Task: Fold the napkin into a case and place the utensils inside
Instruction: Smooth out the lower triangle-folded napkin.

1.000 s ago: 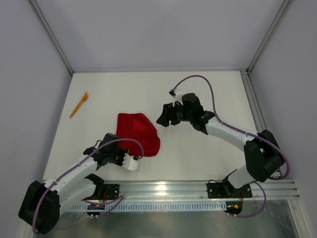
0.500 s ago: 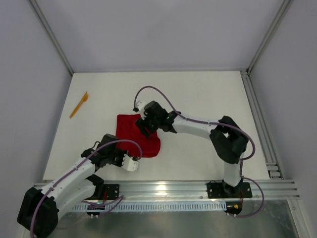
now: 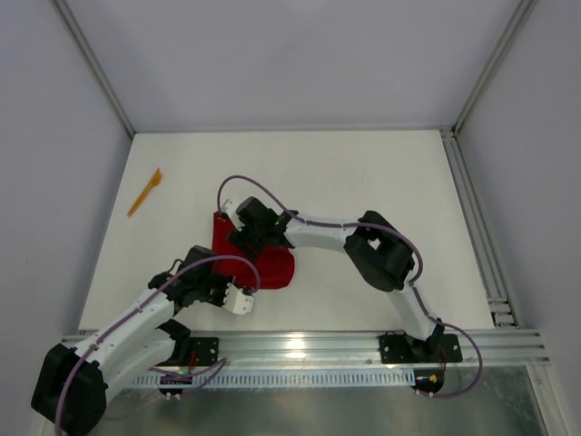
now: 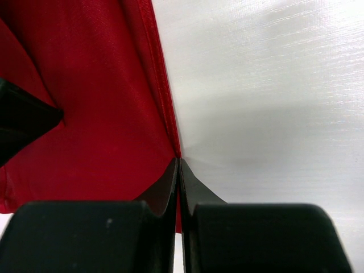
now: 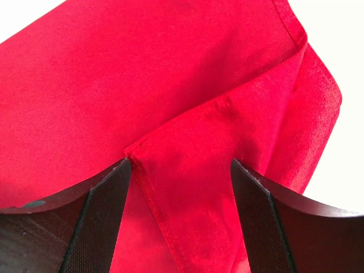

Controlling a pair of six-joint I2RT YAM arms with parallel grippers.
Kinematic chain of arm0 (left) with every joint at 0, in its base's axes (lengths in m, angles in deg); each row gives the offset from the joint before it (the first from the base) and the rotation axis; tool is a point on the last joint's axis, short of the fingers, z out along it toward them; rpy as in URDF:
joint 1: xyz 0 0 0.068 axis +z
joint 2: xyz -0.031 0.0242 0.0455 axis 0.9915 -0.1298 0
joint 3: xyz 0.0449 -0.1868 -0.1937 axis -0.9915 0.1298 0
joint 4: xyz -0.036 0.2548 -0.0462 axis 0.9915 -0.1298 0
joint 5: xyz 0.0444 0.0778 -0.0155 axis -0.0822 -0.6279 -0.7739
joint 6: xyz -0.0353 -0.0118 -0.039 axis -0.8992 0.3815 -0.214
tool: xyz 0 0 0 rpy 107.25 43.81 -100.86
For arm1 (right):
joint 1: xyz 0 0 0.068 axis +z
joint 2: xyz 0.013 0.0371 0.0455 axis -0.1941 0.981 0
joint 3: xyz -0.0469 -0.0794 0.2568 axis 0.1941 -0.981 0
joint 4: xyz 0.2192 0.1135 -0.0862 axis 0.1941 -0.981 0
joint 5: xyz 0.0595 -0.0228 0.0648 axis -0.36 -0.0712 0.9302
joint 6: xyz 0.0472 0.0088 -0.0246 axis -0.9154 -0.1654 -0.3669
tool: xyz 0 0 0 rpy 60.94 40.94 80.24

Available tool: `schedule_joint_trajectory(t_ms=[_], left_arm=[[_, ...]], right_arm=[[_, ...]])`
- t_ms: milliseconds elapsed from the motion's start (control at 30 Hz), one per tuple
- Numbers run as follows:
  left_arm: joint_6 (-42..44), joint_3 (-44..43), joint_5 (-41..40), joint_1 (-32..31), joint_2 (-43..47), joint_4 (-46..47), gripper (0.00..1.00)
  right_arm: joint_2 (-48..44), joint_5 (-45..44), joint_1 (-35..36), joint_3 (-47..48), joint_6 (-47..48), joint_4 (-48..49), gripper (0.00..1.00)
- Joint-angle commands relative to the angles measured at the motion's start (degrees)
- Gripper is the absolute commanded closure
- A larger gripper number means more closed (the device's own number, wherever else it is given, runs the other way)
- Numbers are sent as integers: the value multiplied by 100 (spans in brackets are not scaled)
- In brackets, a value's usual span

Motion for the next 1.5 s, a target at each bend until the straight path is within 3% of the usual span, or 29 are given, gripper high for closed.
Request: schedule_joint_trajectory(t_ms=[0,167,367,633,1000,1233,1300,1333,1467], left_arm=[[-89,65,187,24,39,-40,100],[-27,74,213,15,66,-154,100],[-36,83,222,24,109,-199,100],[-54,127,257,24,83,-102,100],[-80,100,248,24,136,-111,100],[-308,-189,380,24,197,-233,100],[-291,-312,319,24,241,-426,90],[-274,-408,197,24,320,-653,76],[-309,-445,-224,24,740,-849,47]], right_arm=[[184,-503,29,293,-29,-23,26],[202,-1294,-50,451,-257,-217,35],[71,-1428,-331,540,-636,-287,44],[-114,-1094,-577,575,-794,-322,42],[-184,-612,-1483,461,-1251,-446,42],[-711,74,-1273,102,-935,-86,36],[-1044,617,-1290,-197,-1101,334,34],[-1176,742,-1281,-555,-1119,467,34],[-2186,1121,-1334,-1559,-1084,995,31]])
